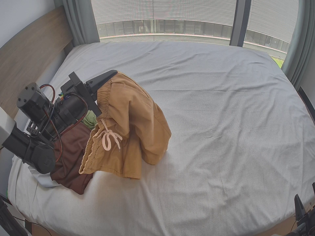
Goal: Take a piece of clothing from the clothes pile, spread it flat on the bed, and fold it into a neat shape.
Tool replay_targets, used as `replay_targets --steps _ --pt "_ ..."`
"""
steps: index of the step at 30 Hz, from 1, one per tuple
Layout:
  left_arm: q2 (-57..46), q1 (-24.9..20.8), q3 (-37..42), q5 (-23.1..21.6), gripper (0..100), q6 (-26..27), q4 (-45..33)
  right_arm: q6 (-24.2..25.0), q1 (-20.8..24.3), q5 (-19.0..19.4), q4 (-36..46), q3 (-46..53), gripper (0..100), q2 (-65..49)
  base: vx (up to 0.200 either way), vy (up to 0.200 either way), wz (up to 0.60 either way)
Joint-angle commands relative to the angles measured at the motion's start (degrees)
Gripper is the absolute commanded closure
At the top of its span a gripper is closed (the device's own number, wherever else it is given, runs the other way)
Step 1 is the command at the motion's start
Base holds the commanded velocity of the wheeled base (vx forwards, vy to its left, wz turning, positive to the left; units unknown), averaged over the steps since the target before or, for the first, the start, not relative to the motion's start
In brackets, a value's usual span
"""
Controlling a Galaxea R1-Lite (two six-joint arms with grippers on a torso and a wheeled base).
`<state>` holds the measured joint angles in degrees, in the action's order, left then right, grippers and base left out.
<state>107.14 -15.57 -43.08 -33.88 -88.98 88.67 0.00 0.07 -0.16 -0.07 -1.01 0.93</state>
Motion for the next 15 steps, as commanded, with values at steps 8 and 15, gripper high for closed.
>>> replay_targets --steps 8,15 --pt "0.17 -5.09 -2.97 1.36 100 -0.05 0.01 0.00 0.01 -0.02 -0.01 0.92 0 -0.93 0.000 0.000 0.00" --pt "1.05 -7.46 -4.47 1.80 100 -0.05 0.01 0.00 0.01 -0.02 -0.01 0.92 0 -0.93 0.000 0.000 0.00"
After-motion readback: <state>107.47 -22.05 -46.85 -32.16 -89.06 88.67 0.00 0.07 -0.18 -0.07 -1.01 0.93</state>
